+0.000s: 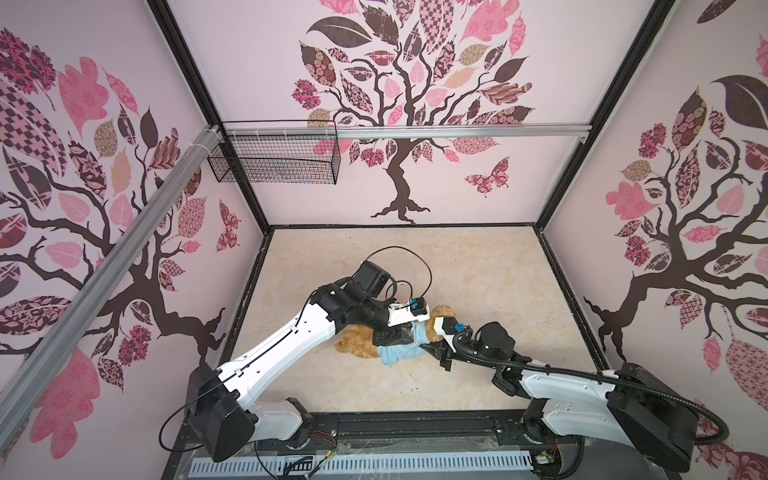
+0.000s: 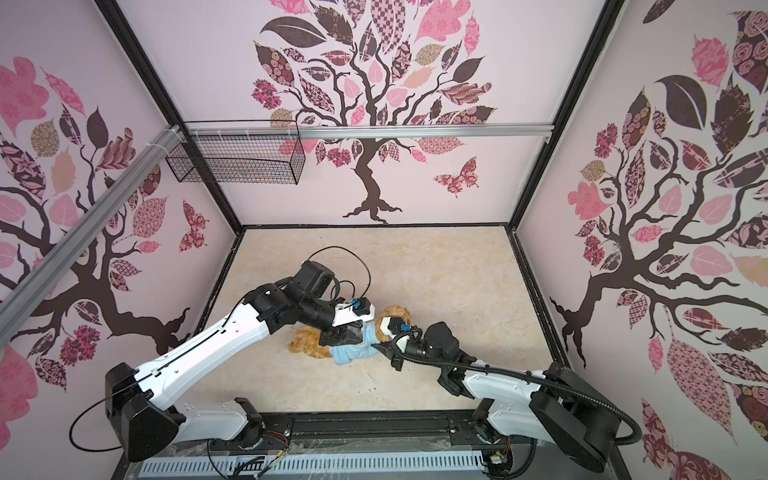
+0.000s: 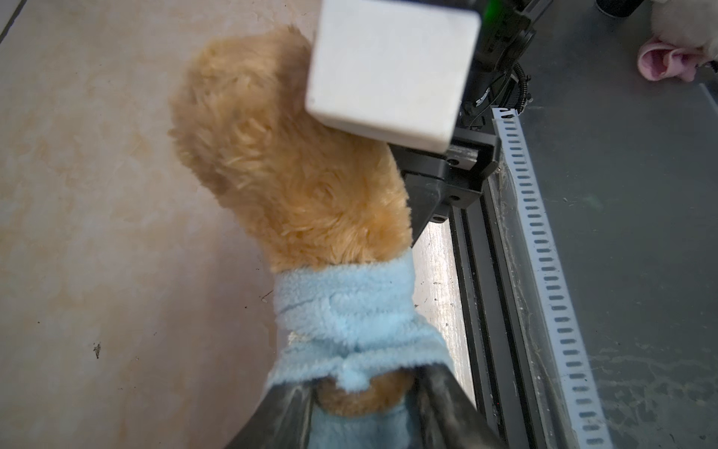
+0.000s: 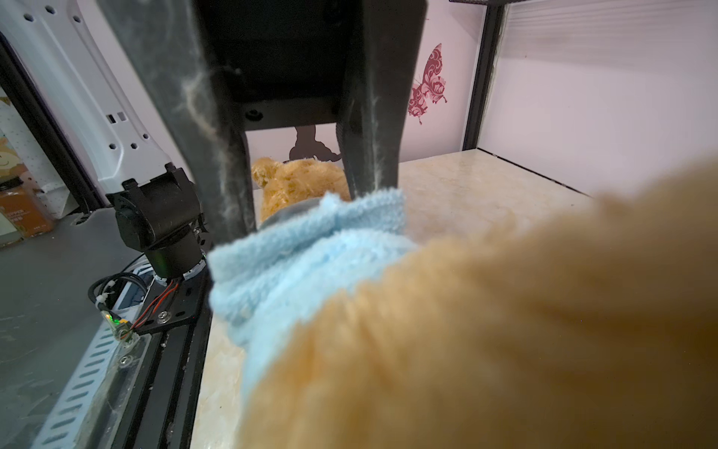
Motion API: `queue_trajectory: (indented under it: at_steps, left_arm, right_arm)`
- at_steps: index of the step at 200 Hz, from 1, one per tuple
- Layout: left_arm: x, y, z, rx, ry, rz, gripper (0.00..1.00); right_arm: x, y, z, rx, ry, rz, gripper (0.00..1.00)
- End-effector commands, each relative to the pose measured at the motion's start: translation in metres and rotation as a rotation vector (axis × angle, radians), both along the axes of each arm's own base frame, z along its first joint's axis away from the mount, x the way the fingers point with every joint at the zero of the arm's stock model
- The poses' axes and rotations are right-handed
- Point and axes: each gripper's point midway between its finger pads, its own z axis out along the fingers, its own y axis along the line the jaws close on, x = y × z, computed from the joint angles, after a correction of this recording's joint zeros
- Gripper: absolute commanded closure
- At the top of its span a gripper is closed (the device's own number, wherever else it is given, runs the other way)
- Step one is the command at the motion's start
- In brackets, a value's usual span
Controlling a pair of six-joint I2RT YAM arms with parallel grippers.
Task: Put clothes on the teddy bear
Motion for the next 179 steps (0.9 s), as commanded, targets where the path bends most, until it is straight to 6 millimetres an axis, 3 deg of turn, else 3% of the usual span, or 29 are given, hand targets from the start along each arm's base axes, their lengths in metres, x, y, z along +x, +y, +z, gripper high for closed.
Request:
queue_trajectory:
  at_steps: [1,21,44,61,112,179]
  left_arm:
    - [-0.010,-0.005,-0.043,0.097,0.063,-0.025,0.54]
    - [-0.012,-0.006,-0.048,0.107,0.077,-0.033,0.61]
    - [-0.013,-0.005,-0.042,0.094,0.065,-0.028,0.85]
    - [-0.012,-0.006,-0.022,0.014,0.052,-0.011,1.00]
    - [0.008,0.003,0.058,-0.338,0.022,0.136,1.00]
    - [0.019,0.022,0.104,-0.572,0.077,0.191,1.00]
  right_arm:
    - [-0.011,0.006,0.131,0.363,-0.236,0.082,0.85]
    - [-0.007,0.002,0.135,0.398,-0.220,0.052,0.86]
    - [0.001,-0.009,0.124,0.404,-0.194,-0.036,0.88]
    - [0.010,-0.017,0.105,0.360,-0.155,-0.110,0.90]
    - [0.037,-0.057,0.061,0.346,0.006,-0.311,0.95]
    - [0.043,-0.076,0.055,0.403,0.066,-0.379,1.00]
